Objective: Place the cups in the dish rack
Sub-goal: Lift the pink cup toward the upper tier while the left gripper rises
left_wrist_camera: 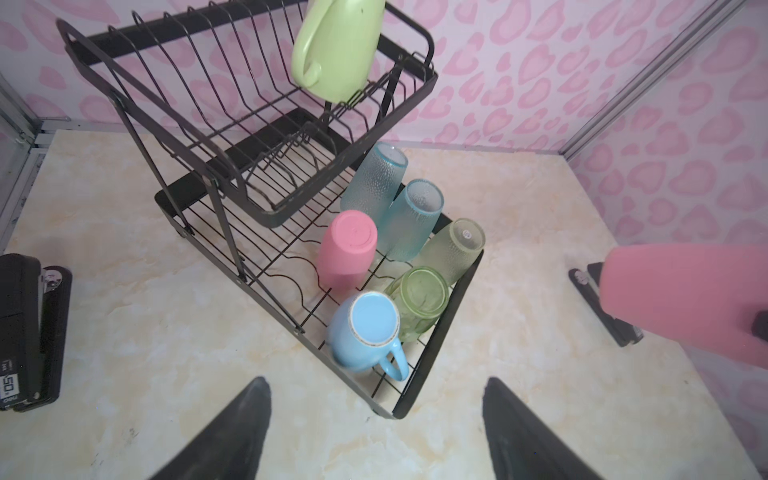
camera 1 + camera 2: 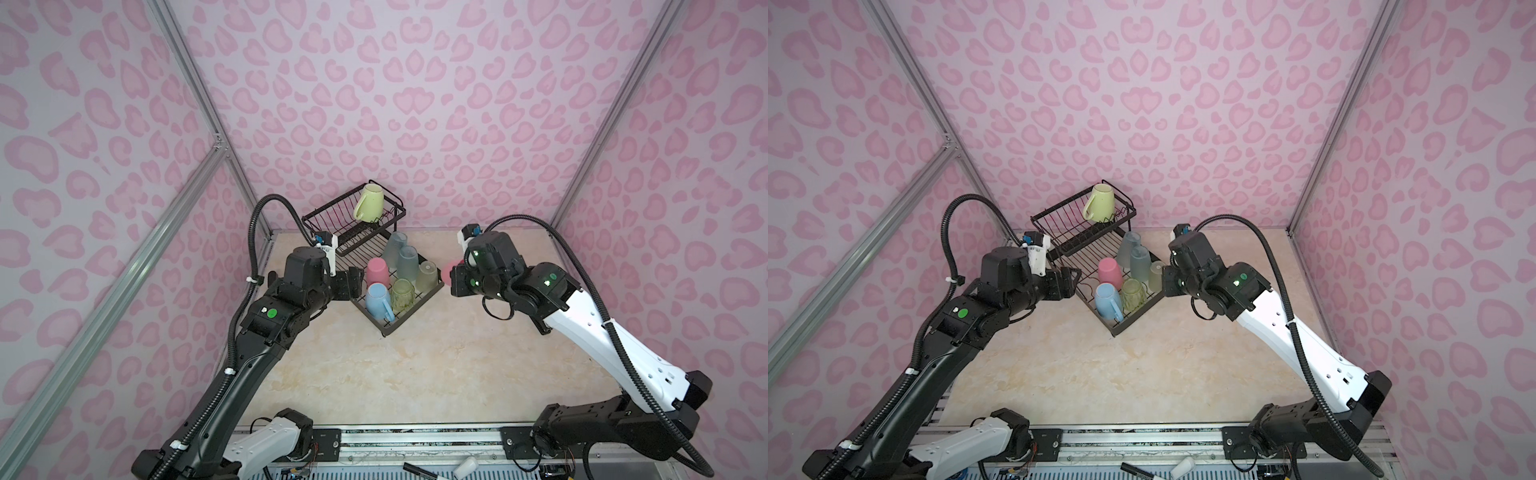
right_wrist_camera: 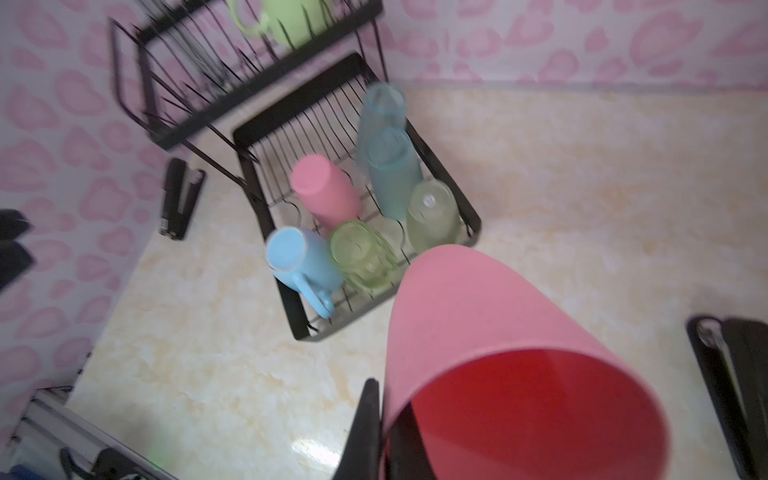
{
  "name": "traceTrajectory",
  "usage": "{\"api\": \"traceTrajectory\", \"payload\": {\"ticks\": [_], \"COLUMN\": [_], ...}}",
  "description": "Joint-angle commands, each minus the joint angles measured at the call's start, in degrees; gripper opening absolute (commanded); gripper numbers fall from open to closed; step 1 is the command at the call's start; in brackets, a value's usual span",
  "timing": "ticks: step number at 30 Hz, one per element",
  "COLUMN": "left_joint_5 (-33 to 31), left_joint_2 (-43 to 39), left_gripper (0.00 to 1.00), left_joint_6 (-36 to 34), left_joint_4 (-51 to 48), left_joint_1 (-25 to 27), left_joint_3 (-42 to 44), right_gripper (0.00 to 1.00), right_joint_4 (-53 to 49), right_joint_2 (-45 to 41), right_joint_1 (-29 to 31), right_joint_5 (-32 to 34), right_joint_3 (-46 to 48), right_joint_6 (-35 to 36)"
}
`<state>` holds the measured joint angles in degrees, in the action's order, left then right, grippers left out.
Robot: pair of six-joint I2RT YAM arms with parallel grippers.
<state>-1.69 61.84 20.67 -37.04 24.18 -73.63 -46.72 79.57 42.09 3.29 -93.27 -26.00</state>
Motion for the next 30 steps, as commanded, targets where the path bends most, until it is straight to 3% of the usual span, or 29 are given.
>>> {"api": "traceTrajectory", "payload": {"ticks": [1, 5, 7, 13, 19, 30], "left_joint_5": [1.1, 5.9, 10.5, 22.7, 27.7, 33.4], "left_joint_2": [1.3, 5.3, 8.0, 15.5, 20.6, 26.8], "left_gripper": [0.89, 0.99, 0.98, 0.99, 0.99, 1.00], "left_joint_6": [5.7, 10.4, 13.5, 24.5, 36.1, 54.7], "left_joint_4": [-1.8, -2.2, -2.2, 3.6, 11.6, 31.2], "left_joint_1": [-0.5, -3.4, -6.2, -12.8, -14.5, -14.6], "left_joint_3": [-5.8, -12.6, -16.2, -23.2, -26.3, -23.4], "right_gripper": [0.00, 0.00, 0.00, 0.00, 0.00, 0.00], "right_joint_4": [13.2, 21.8, 25.5, 45.7, 66.4, 84.7], "right_joint_2": [2.5, 6.6, 8.1, 9.7, 13.1, 23.3], "right_joint_1": [-1.6, -4.4, -5.5, -7.0, -8.1, -10.4], "right_joint_5": [-2.8, -8.3, -12.0, -22.9, -31.7, -38.3], "right_joint_3": [-4.6, -10.3, -11.9, -5.4, 1.1, -0.1], "right_joint_6": [5.5, 6.1, 5.9, 3.6, 0.7, -10.3]}}
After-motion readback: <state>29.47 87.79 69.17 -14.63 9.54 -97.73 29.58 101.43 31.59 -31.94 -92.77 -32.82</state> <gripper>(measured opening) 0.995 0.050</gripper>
